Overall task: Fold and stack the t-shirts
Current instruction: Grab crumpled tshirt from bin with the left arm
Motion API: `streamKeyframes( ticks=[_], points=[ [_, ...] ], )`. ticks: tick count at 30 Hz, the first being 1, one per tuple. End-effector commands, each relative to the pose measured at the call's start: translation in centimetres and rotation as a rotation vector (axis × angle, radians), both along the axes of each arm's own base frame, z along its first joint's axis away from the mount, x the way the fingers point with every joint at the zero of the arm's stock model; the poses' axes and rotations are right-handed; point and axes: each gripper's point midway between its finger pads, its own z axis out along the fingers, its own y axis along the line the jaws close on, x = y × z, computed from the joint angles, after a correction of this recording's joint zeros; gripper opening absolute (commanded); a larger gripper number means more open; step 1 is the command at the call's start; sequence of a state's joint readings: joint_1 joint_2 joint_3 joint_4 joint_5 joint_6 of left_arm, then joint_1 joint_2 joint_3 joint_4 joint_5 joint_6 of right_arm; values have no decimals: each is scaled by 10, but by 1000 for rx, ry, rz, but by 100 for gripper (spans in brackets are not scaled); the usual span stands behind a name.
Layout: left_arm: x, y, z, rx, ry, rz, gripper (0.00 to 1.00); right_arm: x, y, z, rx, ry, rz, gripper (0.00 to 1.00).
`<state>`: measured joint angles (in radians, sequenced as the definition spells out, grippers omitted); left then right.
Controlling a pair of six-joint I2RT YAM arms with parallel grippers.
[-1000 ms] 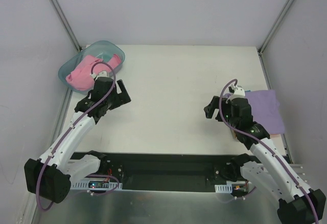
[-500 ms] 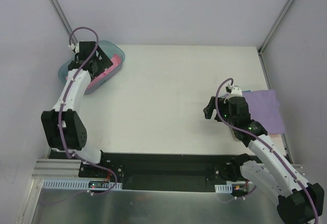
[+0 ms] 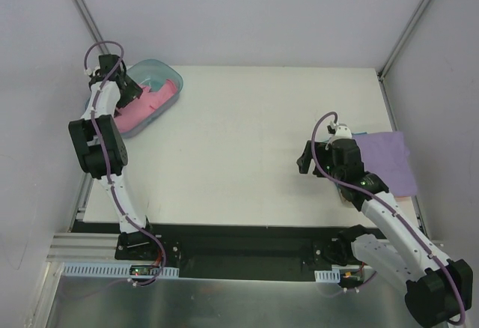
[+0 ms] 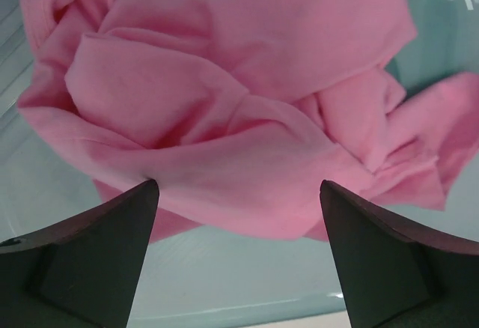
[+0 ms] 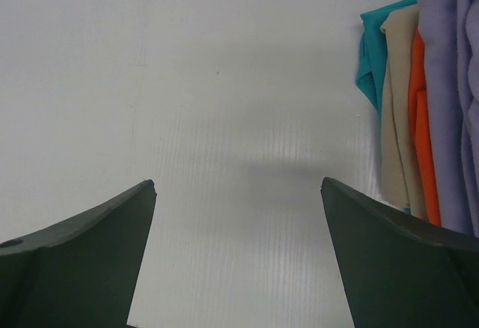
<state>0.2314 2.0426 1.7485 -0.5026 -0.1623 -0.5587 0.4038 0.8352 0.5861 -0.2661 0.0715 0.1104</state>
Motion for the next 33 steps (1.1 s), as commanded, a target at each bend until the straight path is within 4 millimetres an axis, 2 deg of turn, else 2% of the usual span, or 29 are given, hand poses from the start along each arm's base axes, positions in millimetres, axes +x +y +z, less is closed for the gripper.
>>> streamKeyframes(
  ticks=[1, 3, 5, 6, 8, 9, 11, 12, 14, 15, 16, 17, 19, 21, 22, 23, 25, 26, 27, 28, 29, 31, 32, 33],
  points=[
    [-5, 11, -18, -1, 76, 13, 87, 12, 2, 26, 3, -65, -1, 97],
    [-8, 9, -36, -26, 122, 15, 74, 12, 2, 26, 3, -65, 0, 97],
    [-5, 5, -35, -53, 130, 0, 57, 12, 2, 25, 4, -60, -4, 97],
    [-3, 2, -36, -70, 131, -8, 28, 12, 2, 26, 7, -62, -4, 97],
    [3, 0, -19, -82, 95, -8, 0, 10, 1, 25, 3, -52, -2, 96],
    [4, -5, 0, -109, 52, -6, 0, 9, 2, 26, 10, -56, 0, 97],
    [3, -15, 23, -138, -1, -18, 0, 8, 2, 28, 21, -70, -1, 97],
    [6, -20, 55, -134, -78, -29, 0, 7, 2, 31, 29, -83, -1, 97],
    [2, -34, 72, -137, -120, -61, 0, 6, 2, 34, 36, -93, 0, 97],
    [-2, -53, 95, -148, -165, -111, 0, 5, 3, 37, 41, -105, 7, 97],
    [-5, -64, 105, -160, -191, -136, 0, 4, 3, 38, 45, -109, 7, 97],
    [-12, -75, 127, -146, -240, -161, 0, 2, 2, 42, 51, -126, 8, 96],
    [-17, -100, 148, -124, -278, -217, 0, 0, 1, 42, 57, -134, 5, 97],
    [-28, -119, 194, -96, -378, -272, 0, -2, -1, 45, 58, -145, 5, 97],
    [-32, -141, 211, -74, -417, -317, 0, -3, -1, 46, 59, -147, 8, 97],
    [-45, -140, 242, -38, -485, -327, 0, -5, -1, 45, 61, -148, 9, 97],
    [-61, -183, 285, -25, -595, -446, 0, -5, 0, 46, 72, -154, 11, 97],
    [-79, -195, 315, -25, -674, -494, 0, -6, 0, 46, 76, -156, 10, 97],
    [-91, -208, 333, -38, -726, -551, 0, -6, 0, 46, 78, -158, 9, 96],
    [-104, -229, 348, -57, -774, -629, 0, -6, 1, 47, 82, -162, 10, 97],
    [-127, -244, 373, -84, -853, -712, 0, -7, 1, 48, 85, -166, 16, 96],
    [-152, -267, 391, -121, -920, -826, 0, -6, 2, 49, 94, -172, 16, 97],
    [-174, -282, 409, -144, -986, -902, 0, -6, 3, 51, 100, -179, 18, 97],
    [-189, -298, 413, -184, -1008, -986, 0, -6, 3, 52, 102, -185, 17, 97]
  ],
)
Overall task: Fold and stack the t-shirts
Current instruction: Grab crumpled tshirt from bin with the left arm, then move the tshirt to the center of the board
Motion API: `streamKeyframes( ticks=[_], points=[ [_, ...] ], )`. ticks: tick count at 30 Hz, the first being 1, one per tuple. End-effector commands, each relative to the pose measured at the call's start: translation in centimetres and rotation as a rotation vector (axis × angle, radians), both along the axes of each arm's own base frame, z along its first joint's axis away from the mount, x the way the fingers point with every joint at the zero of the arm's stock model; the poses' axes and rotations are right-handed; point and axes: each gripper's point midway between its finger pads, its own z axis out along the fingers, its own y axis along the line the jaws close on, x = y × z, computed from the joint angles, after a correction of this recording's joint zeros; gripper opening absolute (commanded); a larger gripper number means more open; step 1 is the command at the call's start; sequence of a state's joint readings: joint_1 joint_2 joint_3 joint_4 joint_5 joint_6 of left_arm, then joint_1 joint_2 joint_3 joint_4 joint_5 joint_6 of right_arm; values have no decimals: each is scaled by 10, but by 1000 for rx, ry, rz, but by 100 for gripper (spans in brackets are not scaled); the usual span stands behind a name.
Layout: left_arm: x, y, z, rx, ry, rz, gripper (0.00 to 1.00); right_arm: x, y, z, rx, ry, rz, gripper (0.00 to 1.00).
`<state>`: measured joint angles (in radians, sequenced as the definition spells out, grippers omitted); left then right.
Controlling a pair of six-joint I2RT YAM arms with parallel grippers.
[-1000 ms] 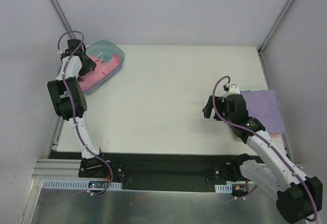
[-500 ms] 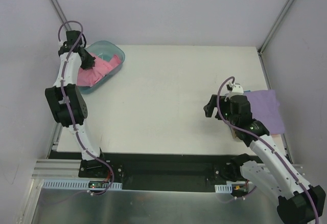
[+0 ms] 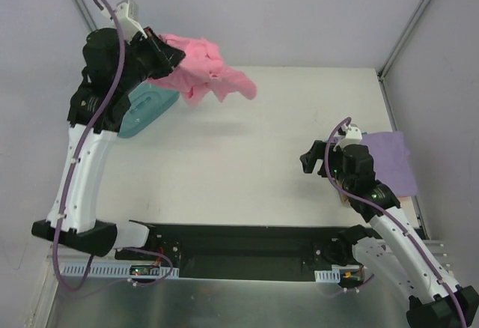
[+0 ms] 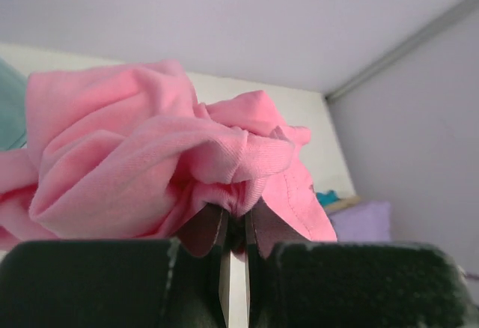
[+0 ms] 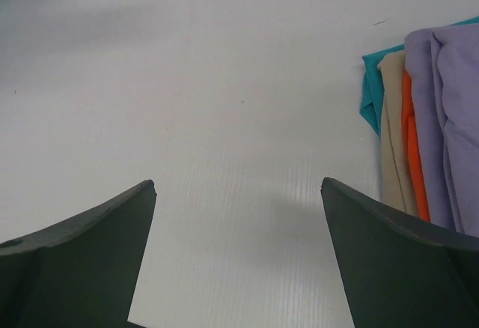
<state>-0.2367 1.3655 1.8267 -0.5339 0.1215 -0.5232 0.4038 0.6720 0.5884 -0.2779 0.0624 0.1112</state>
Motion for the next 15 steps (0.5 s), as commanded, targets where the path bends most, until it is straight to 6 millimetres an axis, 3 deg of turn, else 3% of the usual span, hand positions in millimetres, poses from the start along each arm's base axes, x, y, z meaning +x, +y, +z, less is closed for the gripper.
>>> streamKeyframes(
  ticks=[1, 3, 7, 10, 13, 15],
  points=[
    [-74, -52, 82, -52, -305, -339, 0, 1, 4, 13, 37, -49, 11, 97],
    [-102, -80, 88, -64, -338, -485, 0, 0, 4, 15, 47, -57, 11, 97],
    [-121, -119, 78, -68, -316, -628, 0, -2, -2, 18, 48, -79, -19, 97],
    [-118, -149, 57, -56, -261, -707, 0, -5, -10, 23, 42, -100, -51, 97],
    [-100, -169, 20, -56, -144, -717, 0, -7, -23, 26, 24, -125, -105, 97],
    [-79, -175, -19, -39, -38, -651, 0, -10, -29, 27, 9, -126, -129, 97]
  ],
)
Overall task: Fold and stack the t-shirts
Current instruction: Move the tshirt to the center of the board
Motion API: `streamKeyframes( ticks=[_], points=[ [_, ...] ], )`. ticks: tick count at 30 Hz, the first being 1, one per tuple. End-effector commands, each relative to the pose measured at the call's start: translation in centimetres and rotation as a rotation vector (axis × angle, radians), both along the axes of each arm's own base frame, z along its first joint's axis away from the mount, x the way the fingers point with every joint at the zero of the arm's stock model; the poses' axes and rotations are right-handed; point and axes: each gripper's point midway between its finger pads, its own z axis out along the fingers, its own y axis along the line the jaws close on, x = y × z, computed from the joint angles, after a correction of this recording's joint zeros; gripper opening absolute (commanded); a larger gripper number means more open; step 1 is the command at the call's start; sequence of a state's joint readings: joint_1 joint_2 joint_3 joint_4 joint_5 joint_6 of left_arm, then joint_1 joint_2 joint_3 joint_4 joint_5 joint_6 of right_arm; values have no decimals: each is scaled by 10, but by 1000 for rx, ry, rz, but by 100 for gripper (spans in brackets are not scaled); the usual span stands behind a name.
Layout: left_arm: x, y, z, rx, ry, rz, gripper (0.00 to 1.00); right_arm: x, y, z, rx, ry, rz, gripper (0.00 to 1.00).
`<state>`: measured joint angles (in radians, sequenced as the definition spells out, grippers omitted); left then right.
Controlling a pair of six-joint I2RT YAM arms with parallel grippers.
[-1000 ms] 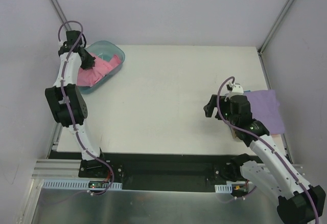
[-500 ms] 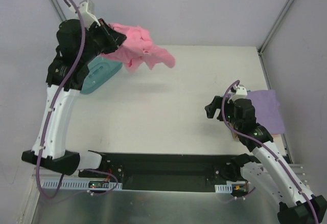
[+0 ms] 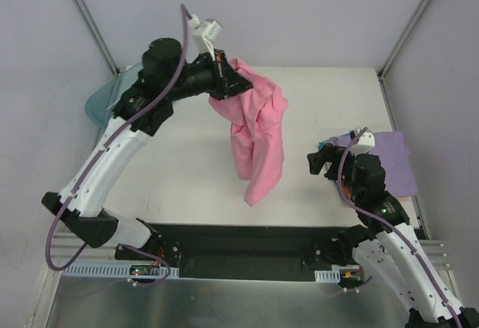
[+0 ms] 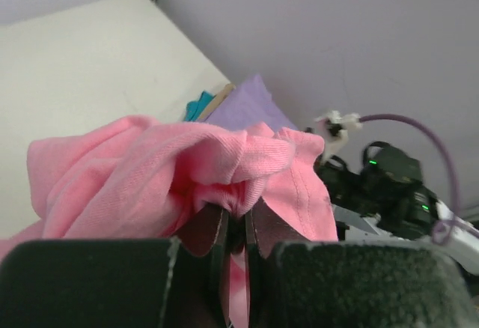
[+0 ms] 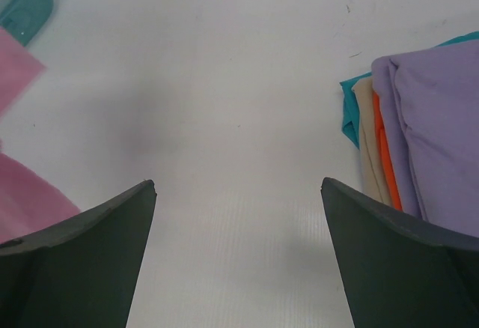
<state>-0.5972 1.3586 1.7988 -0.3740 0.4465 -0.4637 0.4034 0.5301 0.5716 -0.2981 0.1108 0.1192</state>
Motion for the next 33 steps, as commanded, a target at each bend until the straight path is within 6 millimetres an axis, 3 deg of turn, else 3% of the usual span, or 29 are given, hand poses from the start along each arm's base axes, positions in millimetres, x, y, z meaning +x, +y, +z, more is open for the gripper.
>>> streamKeyframes(
  ticks=[1, 4, 5, 6, 8, 9, 10, 13, 14, 16, 17, 19, 21, 24, 28, 33],
  points=[
    [36, -19, -64, 68, 133, 64, 0, -1, -18, 5, -20, -23, -86, 97],
    [63, -19, -136, 164, 284, 180, 2, -1, -15, 2, -22, -10, -72, 96],
    [71, -18, -172, 217, 349, 220, 6, 1, -14, -1, -30, 8, -71, 96],
    [82, -11, -192, 255, 373, 292, 23, 1, -12, -1, -29, 18, -65, 97],
    [97, -3, -236, 319, 465, 346, 43, 3, -8, -8, -33, 55, -51, 97],
    [95, 0, -252, 339, 529, 337, 66, 3, -3, -9, -30, 65, -24, 96],
    [97, 3, -271, 361, 592, 343, 75, 4, 0, -13, -37, 83, -11, 96],
    [103, 31, -295, 359, 699, 412, 88, 3, 13, -19, -26, 112, 56, 97],
    [97, 41, -311, 383, 734, 439, 89, 2, 19, -22, -13, 124, 86, 97],
    [96, 63, -316, 394, 732, 523, 96, 3, 29, -29, 10, 156, 126, 97],
    [87, 72, -330, 416, 761, 538, 96, 3, 35, -31, 21, 171, 148, 97],
    [76, 83, -331, 404, 776, 542, 97, 4, 42, -43, 25, 234, 169, 97],
    [58, 89, -346, 434, 803, 531, 97, 5, 50, -51, 41, 275, 188, 97],
    [31, 79, -357, 473, 806, 440, 95, 4, 70, -67, 69, 362, 214, 97],
    [-8, 42, -380, 557, 812, 287, 89, -6, 94, -86, 30, 451, 256, 98],
    [-14, 23, -413, 643, 858, 258, 69, -3, 87, -89, 3, 473, 191, 97]
  ],
)
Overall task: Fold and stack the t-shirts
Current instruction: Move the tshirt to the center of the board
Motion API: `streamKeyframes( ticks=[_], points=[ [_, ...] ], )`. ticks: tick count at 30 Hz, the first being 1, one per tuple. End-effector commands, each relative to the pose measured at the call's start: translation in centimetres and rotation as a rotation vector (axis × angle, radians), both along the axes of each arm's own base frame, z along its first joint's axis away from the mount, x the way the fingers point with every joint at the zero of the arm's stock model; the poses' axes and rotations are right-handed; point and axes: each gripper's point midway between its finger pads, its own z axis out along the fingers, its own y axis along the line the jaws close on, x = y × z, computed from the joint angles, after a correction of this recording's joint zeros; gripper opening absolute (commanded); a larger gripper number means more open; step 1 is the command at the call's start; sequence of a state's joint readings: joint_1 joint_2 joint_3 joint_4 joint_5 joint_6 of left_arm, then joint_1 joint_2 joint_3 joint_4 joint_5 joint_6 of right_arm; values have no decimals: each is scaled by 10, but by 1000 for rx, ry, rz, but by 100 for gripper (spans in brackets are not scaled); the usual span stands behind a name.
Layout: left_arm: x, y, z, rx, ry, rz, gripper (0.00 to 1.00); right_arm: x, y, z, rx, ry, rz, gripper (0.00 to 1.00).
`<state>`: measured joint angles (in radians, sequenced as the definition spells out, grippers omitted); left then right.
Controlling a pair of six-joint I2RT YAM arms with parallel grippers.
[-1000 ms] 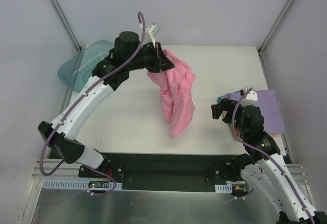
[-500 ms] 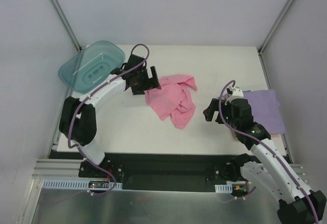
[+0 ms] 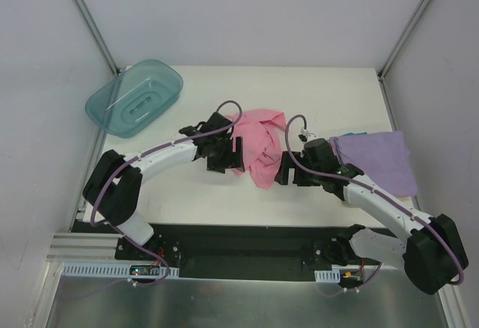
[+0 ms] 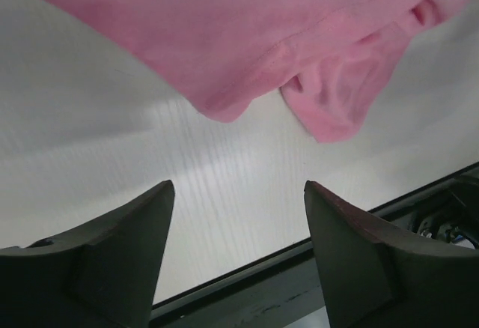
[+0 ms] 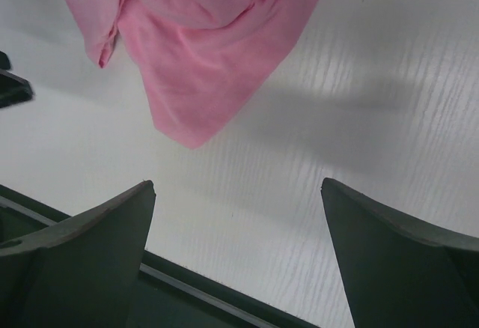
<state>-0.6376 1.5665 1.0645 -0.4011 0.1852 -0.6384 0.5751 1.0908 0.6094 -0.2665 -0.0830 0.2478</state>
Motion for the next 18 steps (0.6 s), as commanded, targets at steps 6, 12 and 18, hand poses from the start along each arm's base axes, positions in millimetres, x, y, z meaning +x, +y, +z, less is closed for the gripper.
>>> streamKeyframes(
  ticks=[6, 12, 18],
  points=[
    [8, -28, -43, 84, 54, -76, 55, 17, -11, 29, -13, -89, -101, 97],
    [5, -30, -68, 130, 102, -77, 48, 15, -17, 27, -29, -96, -114, 97],
    [11, -28, -75, 203, 67, -32, 24, 12, -14, 22, -19, -79, -100, 97]
  ],
)
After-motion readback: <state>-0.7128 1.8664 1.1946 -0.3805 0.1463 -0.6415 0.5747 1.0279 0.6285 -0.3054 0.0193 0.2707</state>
